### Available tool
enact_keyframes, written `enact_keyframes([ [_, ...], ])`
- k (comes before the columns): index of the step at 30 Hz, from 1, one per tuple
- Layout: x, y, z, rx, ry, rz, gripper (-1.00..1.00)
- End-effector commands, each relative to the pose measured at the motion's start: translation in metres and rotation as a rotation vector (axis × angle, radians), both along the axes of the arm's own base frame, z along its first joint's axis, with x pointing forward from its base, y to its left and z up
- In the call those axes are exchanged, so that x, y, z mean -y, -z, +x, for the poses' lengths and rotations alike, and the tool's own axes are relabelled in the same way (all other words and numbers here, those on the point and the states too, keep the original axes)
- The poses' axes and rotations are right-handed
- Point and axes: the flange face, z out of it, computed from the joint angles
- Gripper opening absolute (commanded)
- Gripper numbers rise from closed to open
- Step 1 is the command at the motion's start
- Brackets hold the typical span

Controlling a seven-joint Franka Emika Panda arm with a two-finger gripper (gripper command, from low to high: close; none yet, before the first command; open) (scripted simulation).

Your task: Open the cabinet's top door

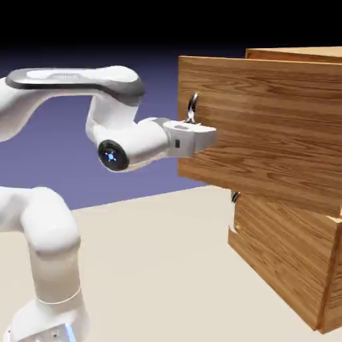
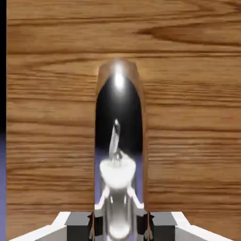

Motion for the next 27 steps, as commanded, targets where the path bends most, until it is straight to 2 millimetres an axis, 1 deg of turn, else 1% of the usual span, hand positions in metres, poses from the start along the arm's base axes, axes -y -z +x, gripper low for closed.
enact_keyframes([
  [1,0.004,0.0,-0.003,-0.001,-0.012,0.001,-1.0],
  [8,0.04,0.0,-0.025,-0.001,-0.115,0.001,-1.0],
  [13,0.074,0.0,-0.041,-0.001,-0.211,0.001,-1.0],
  [19,0.126,0.0,-0.06,-0.001,-0.349,0.001,-1.0],
  [23,0.167,0.0,-0.068,-0.001,-0.451,0.001,-1.0],
  [27,0.208,0.0,-0.073,-0.001,-0.556,0.001,-1.0],
])
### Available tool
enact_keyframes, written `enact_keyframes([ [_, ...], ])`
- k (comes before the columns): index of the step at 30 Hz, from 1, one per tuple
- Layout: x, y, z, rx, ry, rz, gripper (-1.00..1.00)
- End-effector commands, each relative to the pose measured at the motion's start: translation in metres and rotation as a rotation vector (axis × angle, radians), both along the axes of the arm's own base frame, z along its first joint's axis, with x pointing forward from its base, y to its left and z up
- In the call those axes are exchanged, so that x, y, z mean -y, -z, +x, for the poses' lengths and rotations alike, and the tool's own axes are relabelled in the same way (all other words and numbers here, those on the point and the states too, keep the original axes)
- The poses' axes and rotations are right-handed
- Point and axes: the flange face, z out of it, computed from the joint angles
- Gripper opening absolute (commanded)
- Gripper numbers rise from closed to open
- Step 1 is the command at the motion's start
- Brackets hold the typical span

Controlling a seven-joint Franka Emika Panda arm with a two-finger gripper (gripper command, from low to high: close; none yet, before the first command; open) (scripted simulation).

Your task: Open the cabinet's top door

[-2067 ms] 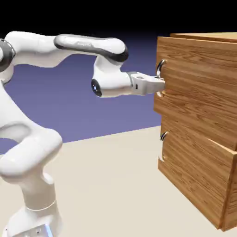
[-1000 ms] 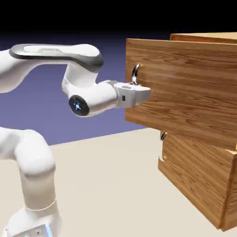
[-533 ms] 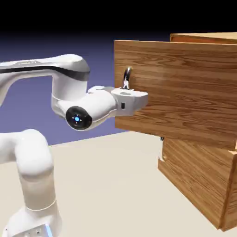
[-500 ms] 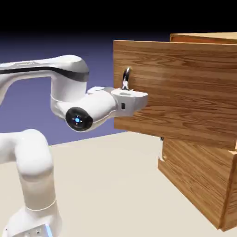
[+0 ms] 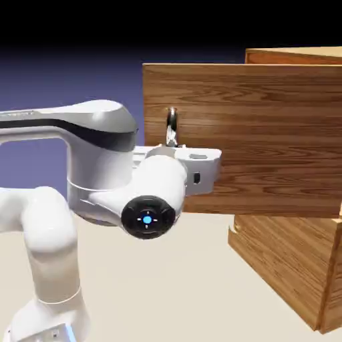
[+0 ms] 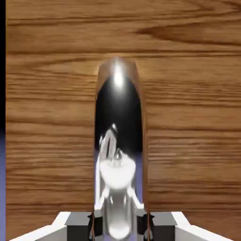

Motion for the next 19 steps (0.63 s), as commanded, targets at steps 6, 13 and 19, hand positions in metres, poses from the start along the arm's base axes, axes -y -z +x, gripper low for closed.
enact_keyframes([
  [6,0.056,0.0,0.001,0.0,-0.139,0.0,-1.0],
  [13,0.114,0.0,0.01,0.0,-0.283,0.0,-1.0],
  [19,0.153,0.0,0.021,0.0,-0.386,0.0,-1.0],
])
